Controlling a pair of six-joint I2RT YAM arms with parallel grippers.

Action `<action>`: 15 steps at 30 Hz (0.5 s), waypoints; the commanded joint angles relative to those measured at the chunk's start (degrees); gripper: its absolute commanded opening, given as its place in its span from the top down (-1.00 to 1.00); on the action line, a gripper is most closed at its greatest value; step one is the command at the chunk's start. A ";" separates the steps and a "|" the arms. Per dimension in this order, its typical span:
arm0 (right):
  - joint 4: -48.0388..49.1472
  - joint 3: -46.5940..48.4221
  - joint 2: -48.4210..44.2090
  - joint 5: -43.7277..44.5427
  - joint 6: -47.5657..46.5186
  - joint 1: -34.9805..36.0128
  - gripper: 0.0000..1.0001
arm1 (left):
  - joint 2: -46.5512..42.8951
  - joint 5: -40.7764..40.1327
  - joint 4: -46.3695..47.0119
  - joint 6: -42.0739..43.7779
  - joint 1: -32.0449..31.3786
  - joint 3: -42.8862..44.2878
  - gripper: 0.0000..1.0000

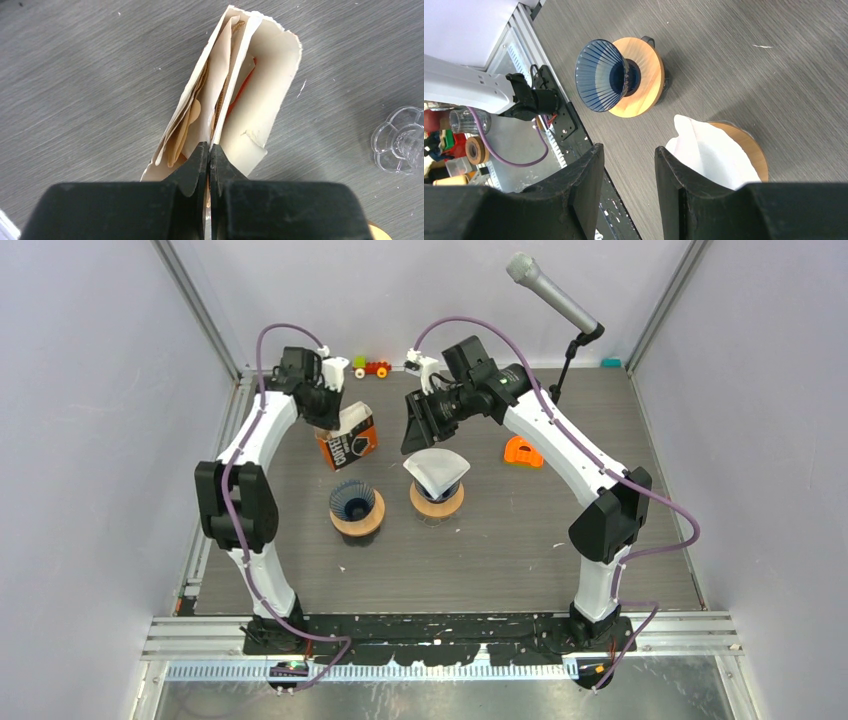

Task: Place the coffee filter in the dripper
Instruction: Pick up the coffee filter from the coffee filter holder.

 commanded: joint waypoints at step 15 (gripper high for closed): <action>1.83 0.12 0.69 -1.31 0.64 -0.28 0.07 | -3.84 2.84 -0.55 3.12 -0.11 3.27 0.74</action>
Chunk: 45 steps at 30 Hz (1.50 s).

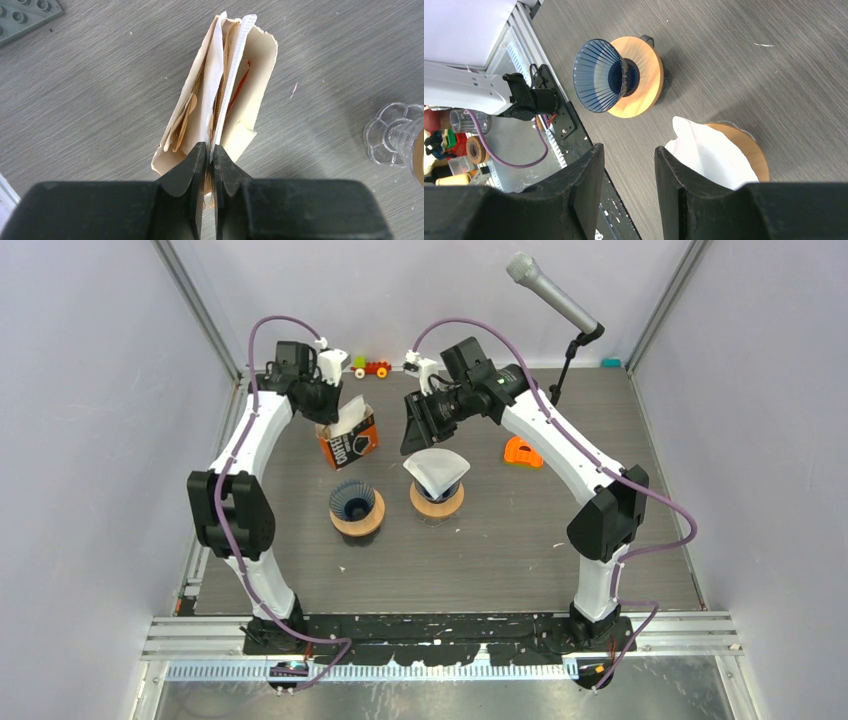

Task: Place the coffee filter in the dripper
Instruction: Pick up the coffee filter from the coffee filter holder.

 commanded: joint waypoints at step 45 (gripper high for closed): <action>1.66 0.03 2.58 -2.32 0.88 -0.29 0.08 | 9.69 -4.79 0.22 4.63 -5.76 8.76 0.56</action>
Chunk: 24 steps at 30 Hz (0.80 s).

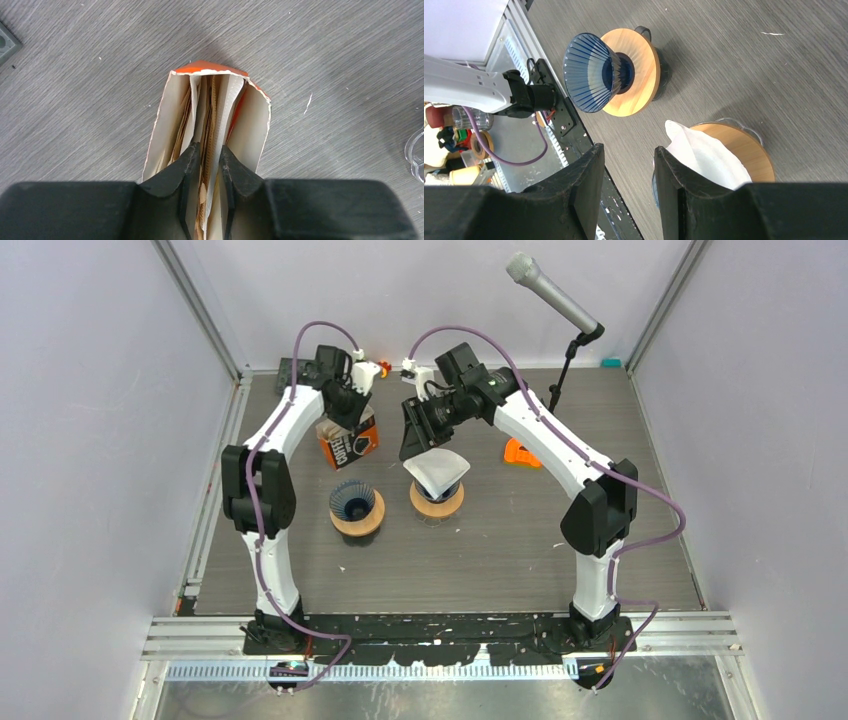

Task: Place the coffee filter in the dripper
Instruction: Pick up the coffee filter from the coffee filter holder.

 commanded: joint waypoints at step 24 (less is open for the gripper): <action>1.33 0.92 1.47 -1.66 0.86 -0.18 0.08 | -2.42 3.15 0.69 -1.67 0.25 3.74 0.82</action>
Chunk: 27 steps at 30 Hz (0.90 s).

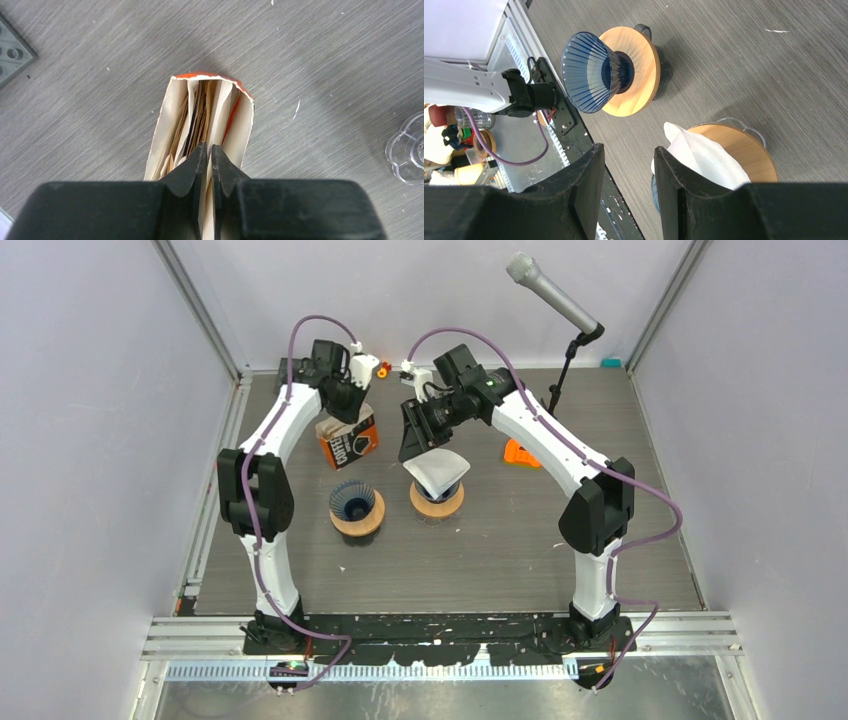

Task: Place the coffee filter in the dripper
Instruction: Pick up the coffee filter from the coffee filter holder.

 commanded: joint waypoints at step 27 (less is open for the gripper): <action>0.96 1.03 0.91 -1.08 0.30 -0.23 0.08 | 1.30 1.12 -1.18 1.04 0.30 4.18 0.61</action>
